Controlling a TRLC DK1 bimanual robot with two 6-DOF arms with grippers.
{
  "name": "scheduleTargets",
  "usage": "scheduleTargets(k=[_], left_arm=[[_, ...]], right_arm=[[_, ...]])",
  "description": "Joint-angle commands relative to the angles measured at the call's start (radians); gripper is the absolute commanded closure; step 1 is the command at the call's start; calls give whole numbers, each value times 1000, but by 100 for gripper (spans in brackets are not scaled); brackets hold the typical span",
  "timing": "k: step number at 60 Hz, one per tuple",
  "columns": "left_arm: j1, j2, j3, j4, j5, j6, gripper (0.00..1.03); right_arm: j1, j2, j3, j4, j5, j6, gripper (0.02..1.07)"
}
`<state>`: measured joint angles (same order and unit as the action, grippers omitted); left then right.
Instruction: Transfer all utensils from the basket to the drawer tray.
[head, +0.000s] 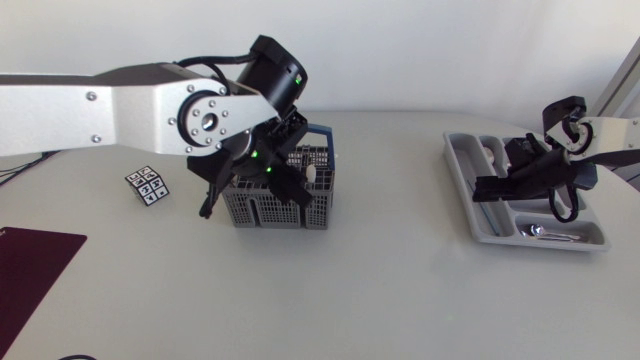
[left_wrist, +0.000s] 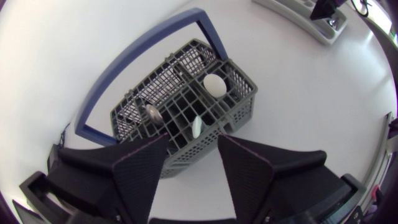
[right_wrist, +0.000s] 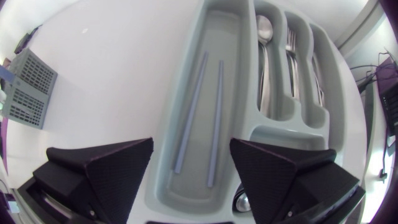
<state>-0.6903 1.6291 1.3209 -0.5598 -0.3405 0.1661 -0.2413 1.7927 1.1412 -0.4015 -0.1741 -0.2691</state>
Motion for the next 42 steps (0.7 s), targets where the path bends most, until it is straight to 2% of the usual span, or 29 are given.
scheduleTargets(k=[1,28,35,39,42], left_arm=[[-17,35,21,-14,-22,10,47],[-6,143,51,52,-86,24,47],[6,161,61,77,-86,24,60],[12,169,61,86,-86,24,61],[17,175,61,89,-86,24,67]], right_arm=[[36,-62,-40,-14,16,25,9],[223,-256,-139,-23,56,70,9],[263,-285,-161,-17,68,76,9],[272,-296,-170,-13,74,76,9],[277,-305,-175,-11,74,76,9]])
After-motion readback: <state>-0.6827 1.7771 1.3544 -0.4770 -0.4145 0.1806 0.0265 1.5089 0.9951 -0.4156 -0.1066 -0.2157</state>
